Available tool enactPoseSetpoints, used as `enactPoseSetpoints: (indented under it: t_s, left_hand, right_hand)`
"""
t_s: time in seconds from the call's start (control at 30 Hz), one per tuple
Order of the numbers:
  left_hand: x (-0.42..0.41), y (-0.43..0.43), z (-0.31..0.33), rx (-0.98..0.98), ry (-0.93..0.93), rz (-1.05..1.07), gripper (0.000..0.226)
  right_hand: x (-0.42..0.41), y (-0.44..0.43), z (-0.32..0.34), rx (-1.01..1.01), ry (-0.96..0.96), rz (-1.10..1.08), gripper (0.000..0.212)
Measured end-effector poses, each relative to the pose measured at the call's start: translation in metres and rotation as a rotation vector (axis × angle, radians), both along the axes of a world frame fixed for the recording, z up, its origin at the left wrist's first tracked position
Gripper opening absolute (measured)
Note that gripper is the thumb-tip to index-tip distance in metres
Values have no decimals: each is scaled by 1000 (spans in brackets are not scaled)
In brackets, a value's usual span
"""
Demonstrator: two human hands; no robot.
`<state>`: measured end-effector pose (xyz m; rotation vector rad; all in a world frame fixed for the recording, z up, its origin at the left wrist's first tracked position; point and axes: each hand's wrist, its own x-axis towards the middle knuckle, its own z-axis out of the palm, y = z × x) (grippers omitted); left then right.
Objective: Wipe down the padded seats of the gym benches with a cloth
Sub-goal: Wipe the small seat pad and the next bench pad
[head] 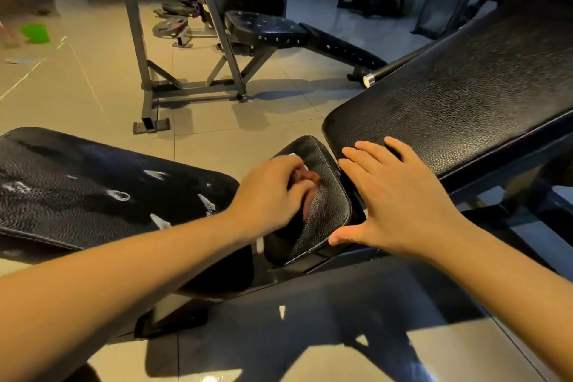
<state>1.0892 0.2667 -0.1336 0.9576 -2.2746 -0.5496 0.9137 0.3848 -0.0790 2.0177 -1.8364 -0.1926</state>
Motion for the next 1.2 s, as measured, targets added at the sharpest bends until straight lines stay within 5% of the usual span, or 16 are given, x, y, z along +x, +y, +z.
enactPoseSetpoints:
  t_s: [0.13,0.3,0.5,0.7,0.87,1.07,1.2]
  left_hand:
    - [-8,-29,-3,138,18,260,17]
    - [-10,19,4,2,82,-81,10]
    - [-7,-60,-3,201,-37,340,22]
    - [-16,-12,7,-14,11,6,13]
    - [0,-77,-12,222,-124,399,17]
    - [-15,-39,3,145,39,101,13]
    - [-10,-74,-5,243,-4,304,15]
  right_hand:
    - [0,1,0,3,-23,3,117]
    - [0,1,0,-15,-23,13,117]
    - [2,2,3,17,-36,-19,119]
    - [1,1,1,8,-31,-5,118]
    - [2,2,2,13,-40,-17,119]
    - [1,0,0,4,-30,-10,119]
    - [1,0,0,-7,-28,3,118]
